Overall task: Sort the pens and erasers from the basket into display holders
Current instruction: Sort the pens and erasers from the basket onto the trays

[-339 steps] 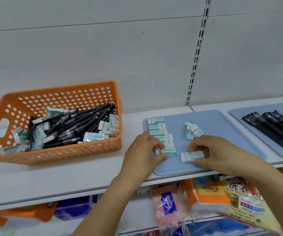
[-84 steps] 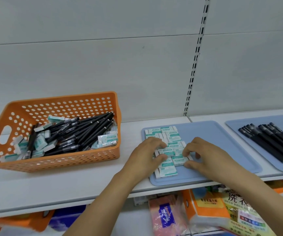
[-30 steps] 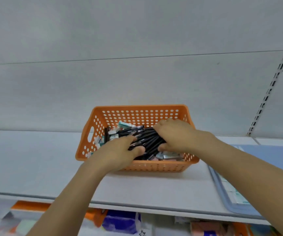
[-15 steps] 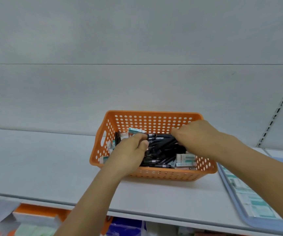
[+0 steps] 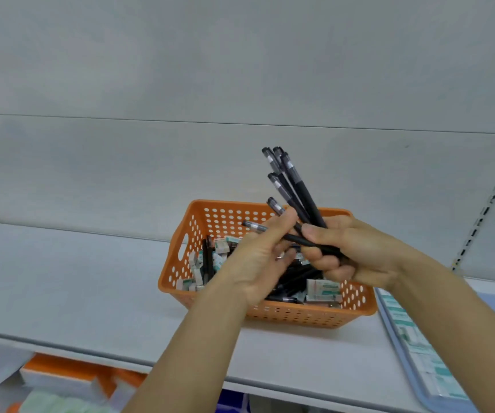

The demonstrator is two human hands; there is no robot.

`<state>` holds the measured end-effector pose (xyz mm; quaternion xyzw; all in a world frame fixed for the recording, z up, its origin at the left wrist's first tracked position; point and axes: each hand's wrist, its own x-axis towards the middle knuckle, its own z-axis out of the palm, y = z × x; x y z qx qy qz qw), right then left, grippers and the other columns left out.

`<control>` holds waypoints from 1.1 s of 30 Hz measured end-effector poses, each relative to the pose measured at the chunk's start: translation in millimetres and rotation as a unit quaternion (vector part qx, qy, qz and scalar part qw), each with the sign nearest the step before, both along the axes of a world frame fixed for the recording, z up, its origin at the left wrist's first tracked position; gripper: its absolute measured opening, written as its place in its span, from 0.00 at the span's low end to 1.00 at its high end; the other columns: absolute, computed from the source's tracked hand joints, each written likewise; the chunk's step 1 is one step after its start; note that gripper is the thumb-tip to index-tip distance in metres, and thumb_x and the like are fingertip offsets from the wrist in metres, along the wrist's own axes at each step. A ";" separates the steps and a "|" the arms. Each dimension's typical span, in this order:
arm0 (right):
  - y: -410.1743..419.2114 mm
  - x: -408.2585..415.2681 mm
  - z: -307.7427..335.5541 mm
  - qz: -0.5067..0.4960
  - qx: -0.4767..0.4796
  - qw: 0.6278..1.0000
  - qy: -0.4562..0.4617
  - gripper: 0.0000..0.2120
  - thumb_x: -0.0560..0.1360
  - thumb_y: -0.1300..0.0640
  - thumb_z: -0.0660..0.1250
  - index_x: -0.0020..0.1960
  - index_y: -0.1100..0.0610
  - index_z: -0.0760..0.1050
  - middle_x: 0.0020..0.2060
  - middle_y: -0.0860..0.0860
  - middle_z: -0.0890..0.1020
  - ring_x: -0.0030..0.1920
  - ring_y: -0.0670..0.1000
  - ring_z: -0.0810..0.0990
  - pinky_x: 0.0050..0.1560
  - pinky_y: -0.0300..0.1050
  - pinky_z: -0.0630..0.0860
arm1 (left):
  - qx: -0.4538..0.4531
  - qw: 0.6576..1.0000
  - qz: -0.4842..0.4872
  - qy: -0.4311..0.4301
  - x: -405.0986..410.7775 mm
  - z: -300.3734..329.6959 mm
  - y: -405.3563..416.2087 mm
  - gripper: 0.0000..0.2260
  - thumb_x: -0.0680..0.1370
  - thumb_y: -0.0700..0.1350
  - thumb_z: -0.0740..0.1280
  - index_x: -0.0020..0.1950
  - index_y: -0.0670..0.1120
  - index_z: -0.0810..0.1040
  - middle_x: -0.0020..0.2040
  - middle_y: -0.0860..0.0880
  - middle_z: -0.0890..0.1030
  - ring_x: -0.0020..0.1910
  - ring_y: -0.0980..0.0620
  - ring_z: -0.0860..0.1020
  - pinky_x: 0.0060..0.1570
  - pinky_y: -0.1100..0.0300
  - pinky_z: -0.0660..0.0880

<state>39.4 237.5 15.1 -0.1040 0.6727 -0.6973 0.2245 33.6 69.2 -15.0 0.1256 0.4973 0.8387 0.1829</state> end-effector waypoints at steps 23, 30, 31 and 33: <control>-37.1 -12.9 -14.4 -0.287 0.086 0.937 0.177 0.09 0.79 0.53 0.66 0.57 0.53 0.79 0.53 0.50 0.83 0.51 0.46 0.82 0.53 0.41 0.79 | 0.166 0.971 0.173 0.020 -16.8 12.7 -23.8 0.10 0.78 0.44 0.68 0.59 0.46 0.77 0.41 0.46 0.83 0.32 0.53 0.79 0.39 0.53 0.80; -38.6 -28.4 -46.0 0.071 0.694 0.648 0.305 0.31 0.68 0.46 0.75 0.67 0.51 0.68 0.60 0.50 0.76 0.59 0.53 0.75 0.58 0.49 0.74 | 0.112 0.956 0.262 -0.070 -19.6 3.0 -41.0 0.06 0.78 0.45 0.68 0.45 0.43 0.78 0.34 0.49 0.81 0.25 0.57 0.74 0.24 0.63 0.73; -41.6 -30.4 -47.7 0.077 0.723 0.605 0.324 0.31 0.69 0.45 0.74 0.66 0.52 0.68 0.59 0.51 0.76 0.58 0.54 0.74 0.56 0.50 0.72 | 0.108 0.957 0.260 -0.070 -19.2 2.1 -41.5 0.06 0.79 0.45 0.68 0.45 0.43 0.77 0.33 0.50 0.80 0.25 0.57 0.74 0.24 0.63 0.73; -43.3 -32.5 -45.3 0.092 0.739 0.574 0.341 0.23 0.70 0.44 0.73 0.58 0.53 0.70 0.52 0.51 0.77 0.51 0.53 0.76 0.47 0.47 0.71 | 0.109 0.959 0.253 -0.069 -19.7 1.1 -43.7 0.06 0.79 0.46 0.68 0.46 0.44 0.76 0.32 0.50 0.79 0.26 0.56 0.74 0.25 0.62 0.72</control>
